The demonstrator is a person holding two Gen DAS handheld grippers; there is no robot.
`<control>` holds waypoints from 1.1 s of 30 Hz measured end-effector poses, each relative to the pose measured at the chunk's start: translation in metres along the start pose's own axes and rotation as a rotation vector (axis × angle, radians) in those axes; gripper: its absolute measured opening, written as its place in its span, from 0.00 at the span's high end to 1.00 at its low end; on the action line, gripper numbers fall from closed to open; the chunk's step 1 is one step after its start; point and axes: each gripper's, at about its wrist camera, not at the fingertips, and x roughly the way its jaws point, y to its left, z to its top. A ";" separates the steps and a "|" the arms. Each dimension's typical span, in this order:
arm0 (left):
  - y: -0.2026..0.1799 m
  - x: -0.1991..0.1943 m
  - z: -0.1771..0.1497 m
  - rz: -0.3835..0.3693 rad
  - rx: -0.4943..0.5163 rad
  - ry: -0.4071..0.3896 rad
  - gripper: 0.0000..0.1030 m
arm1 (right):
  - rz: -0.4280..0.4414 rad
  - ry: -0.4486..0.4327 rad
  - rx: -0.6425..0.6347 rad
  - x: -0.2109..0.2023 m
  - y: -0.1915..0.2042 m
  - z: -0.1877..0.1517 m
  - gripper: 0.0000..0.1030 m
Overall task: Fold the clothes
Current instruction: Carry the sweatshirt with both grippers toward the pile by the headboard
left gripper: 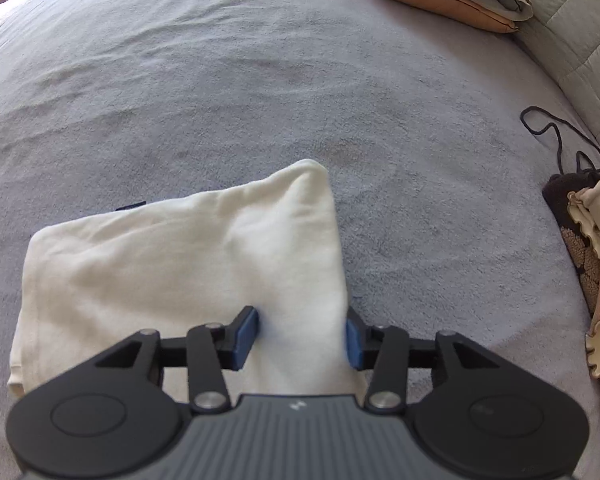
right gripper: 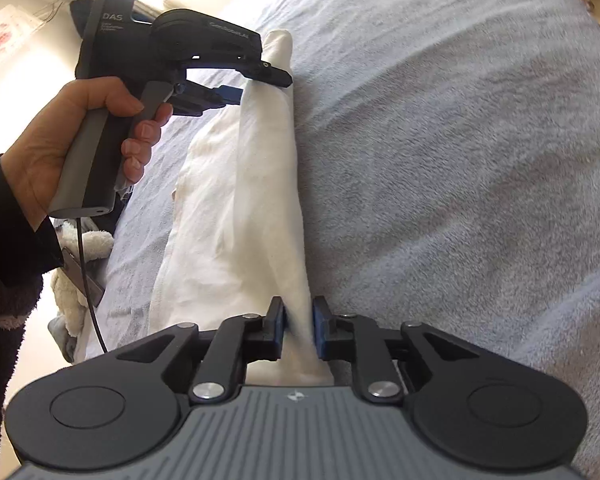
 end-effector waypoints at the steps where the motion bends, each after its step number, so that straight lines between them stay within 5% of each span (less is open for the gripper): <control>1: -0.003 0.005 0.001 0.008 0.004 0.012 0.44 | 0.033 0.009 0.038 0.003 -0.007 -0.001 0.72; 4: -0.010 0.016 0.005 0.040 0.035 0.044 0.41 | 0.116 0.003 0.110 0.010 -0.016 -0.007 0.66; 10: -0.023 0.026 0.011 0.117 0.138 0.081 0.39 | 0.103 -0.034 0.092 0.021 0.006 -0.014 0.67; 14: -0.015 0.017 0.015 0.100 0.108 0.071 0.56 | 0.037 -0.057 0.013 0.018 0.025 -0.016 0.86; 16: -0.006 0.006 0.018 0.063 0.052 0.053 0.70 | -0.003 -0.115 0.002 -0.001 0.026 -0.013 0.88; 24: 0.010 -0.030 0.035 -0.274 -0.246 -0.086 0.78 | -0.164 -0.345 -0.044 -0.080 0.029 -0.003 0.89; 33: -0.071 -0.064 0.039 -0.487 -0.200 -0.212 0.78 | -0.348 -0.576 -0.089 -0.170 0.025 -0.005 0.89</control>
